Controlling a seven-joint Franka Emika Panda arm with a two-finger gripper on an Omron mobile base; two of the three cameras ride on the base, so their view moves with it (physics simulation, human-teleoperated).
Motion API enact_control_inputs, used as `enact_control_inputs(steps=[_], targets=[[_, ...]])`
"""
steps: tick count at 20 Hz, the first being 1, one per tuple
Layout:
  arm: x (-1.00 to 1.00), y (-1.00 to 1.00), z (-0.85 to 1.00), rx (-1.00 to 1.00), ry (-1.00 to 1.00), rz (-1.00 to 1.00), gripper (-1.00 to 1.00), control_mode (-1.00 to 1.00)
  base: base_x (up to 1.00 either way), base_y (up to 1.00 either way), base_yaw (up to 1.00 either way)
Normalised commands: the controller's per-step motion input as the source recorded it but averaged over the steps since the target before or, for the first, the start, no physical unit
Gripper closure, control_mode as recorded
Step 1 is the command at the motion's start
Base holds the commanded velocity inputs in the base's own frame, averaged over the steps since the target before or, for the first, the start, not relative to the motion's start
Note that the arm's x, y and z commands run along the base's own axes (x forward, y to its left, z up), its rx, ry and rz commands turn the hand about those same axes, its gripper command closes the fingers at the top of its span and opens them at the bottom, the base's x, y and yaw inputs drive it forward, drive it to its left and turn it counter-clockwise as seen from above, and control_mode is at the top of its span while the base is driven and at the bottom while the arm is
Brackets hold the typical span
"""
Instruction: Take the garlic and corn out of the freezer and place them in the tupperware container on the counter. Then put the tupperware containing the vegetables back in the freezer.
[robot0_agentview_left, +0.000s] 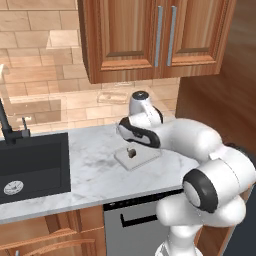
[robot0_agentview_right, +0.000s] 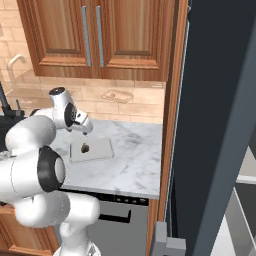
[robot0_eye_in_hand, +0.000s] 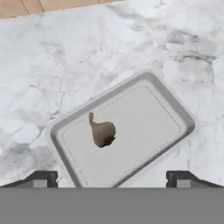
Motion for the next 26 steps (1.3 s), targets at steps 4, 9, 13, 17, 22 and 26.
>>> enact_control_inputs(steps=[4, 9, 13, 17, 22, 26], targets=[[-0.93, -0.12, 0.63, 0.0, -0.27, 0.0, -1.0, -1.0, 0.0, 0.0, 0.0], [-0.99, -0.2, 0.61, 0.0, -0.29, 0.0, -1.0, -1.0, 0.0, 0.0, 0.0], [-0.79, -0.32, 0.74, 0.05, -0.22, 0.0, -1.0, -1.0, 0.0, 0.0, 0.0], [-0.66, -0.26, 0.67, 0.11, -0.1, 0.0, -1.0, -1.0, 0.0, 0.0, 0.0], [-0.54, -0.23, 0.44, 0.15, 0.0, 0.0, -1.0, -1.0, 0.0, 0.0, 0.0], [-0.23, 0.0, 0.11, 0.04, 0.0, 0.0, -1.0, 1.0, -0.17, 0.0, 0.0]])
